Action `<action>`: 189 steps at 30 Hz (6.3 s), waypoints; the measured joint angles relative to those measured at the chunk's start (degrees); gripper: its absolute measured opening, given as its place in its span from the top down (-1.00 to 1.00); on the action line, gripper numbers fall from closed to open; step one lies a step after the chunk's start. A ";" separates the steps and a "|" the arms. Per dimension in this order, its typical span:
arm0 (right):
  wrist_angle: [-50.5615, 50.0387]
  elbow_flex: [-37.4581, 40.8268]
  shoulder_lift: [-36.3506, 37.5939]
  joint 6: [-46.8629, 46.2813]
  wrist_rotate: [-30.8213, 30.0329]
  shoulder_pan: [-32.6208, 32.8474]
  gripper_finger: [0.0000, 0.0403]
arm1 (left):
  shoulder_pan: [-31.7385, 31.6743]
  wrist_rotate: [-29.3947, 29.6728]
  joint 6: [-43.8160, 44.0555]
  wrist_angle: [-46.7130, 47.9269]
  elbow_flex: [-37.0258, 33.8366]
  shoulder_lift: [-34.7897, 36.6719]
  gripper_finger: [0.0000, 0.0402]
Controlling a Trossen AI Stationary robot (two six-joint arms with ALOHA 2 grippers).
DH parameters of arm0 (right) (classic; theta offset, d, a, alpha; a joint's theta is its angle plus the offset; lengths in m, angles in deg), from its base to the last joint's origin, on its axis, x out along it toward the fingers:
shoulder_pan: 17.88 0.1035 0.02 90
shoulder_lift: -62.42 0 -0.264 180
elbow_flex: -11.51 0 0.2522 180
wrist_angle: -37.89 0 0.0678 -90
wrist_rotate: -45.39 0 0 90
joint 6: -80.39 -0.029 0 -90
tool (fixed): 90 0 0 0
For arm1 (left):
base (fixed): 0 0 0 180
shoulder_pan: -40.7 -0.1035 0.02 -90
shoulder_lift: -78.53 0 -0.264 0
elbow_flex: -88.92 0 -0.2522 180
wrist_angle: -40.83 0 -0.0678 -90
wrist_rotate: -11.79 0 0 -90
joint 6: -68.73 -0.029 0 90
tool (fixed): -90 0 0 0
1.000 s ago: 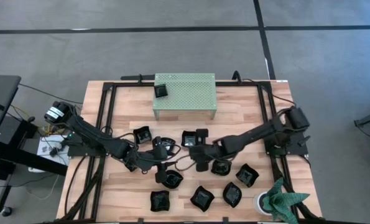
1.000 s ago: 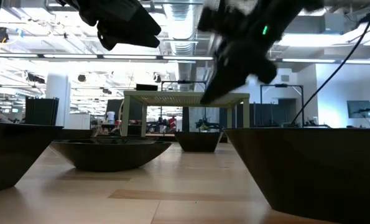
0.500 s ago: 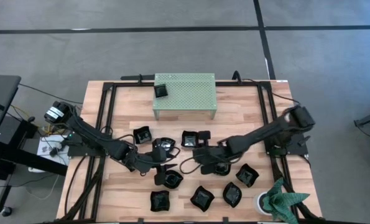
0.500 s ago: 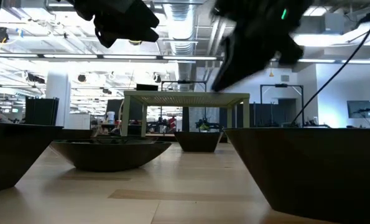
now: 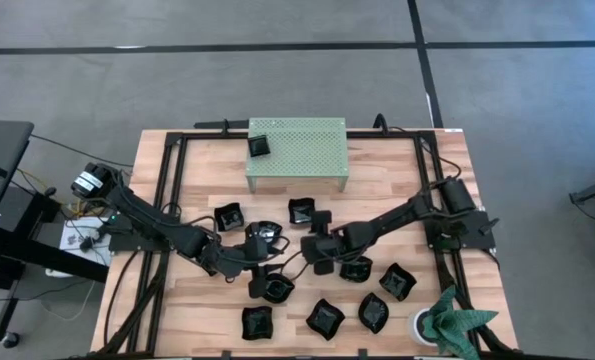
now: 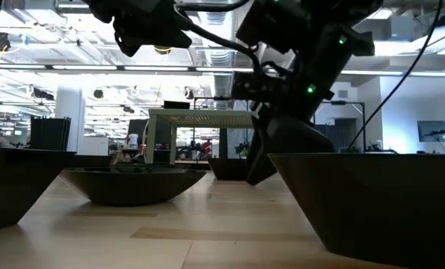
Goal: Pick & Place Mini shaped plates
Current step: Put the black distorted square plate on the shelf, then stack the black distorted square plate on top of the black distorted square plate on the shelf
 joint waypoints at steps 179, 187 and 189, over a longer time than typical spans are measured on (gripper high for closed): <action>-39.79 -15.18 33.37 9.84 -12.66 -6.44 0.99 | -1.27 0.00 -0.66 -6.84 0.04 0.00 0.22; -35.53 -15.13 29.29 23.24 1.03 -22.95 1.00 | -1.25 0.00 -0.66 -6.84 0.04 0.00 0.22; -35.04 -15.15 28.12 23.59 1.03 -25.81 1.00 | -1.24 -0.02 -0.66 -6.84 0.04 0.00 0.22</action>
